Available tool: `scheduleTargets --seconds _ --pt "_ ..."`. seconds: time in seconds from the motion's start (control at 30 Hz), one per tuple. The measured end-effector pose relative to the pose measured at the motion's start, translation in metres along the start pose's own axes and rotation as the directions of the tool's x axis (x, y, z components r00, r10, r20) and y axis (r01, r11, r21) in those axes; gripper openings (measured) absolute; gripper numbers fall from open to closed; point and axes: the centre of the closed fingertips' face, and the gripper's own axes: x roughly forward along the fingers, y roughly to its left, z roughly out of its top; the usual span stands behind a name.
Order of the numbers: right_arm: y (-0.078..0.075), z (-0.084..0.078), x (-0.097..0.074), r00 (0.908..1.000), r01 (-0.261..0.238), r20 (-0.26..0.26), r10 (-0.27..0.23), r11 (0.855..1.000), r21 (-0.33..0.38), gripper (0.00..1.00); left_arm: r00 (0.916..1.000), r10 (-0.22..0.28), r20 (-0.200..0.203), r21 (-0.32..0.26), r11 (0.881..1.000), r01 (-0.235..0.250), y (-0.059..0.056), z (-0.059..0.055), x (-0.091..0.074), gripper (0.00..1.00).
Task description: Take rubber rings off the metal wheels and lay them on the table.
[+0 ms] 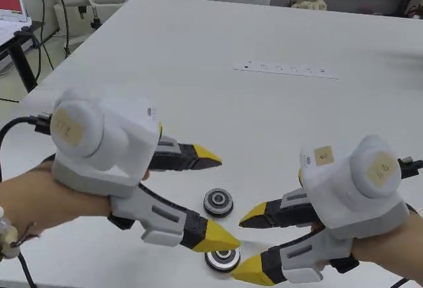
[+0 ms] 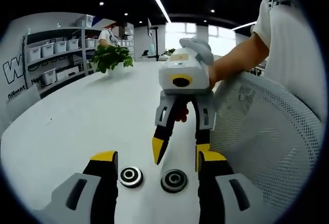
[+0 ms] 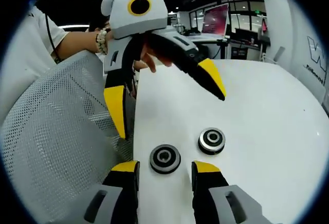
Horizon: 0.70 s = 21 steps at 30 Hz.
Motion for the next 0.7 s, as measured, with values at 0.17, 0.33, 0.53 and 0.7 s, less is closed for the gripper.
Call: scheduleTargets --seconds 0.17,0.33,0.53,0.7 --pt "-0.006 -0.001 0.0 0.9994 0.013 0.03 -0.015 0.999 0.049 0.32 0.9998 -0.019 0.0 0.038 0.999 0.019 -0.006 -0.006 0.004 0.4" --pt "-0.002 -0.008 0.003 1.0 0.001 0.01 -0.002 0.999 0.04 0.28 0.9992 -0.039 -0.003 0.005 0.999 0.039 -0.009 -0.015 0.011 0.34" --pt "0.001 -0.012 0.008 0.9998 -0.014 -0.01 0.015 0.999 0.032 0.22 0.9901 -0.103 -0.095 -0.013 0.995 0.102 -0.018 -0.041 0.019 0.2" --pt "0.003 -0.015 0.011 0.9995 -0.024 -0.02 0.025 0.999 0.028 0.19 0.9805 -0.119 -0.156 0.019 0.992 0.123 -0.025 -0.054 0.022 0.15"
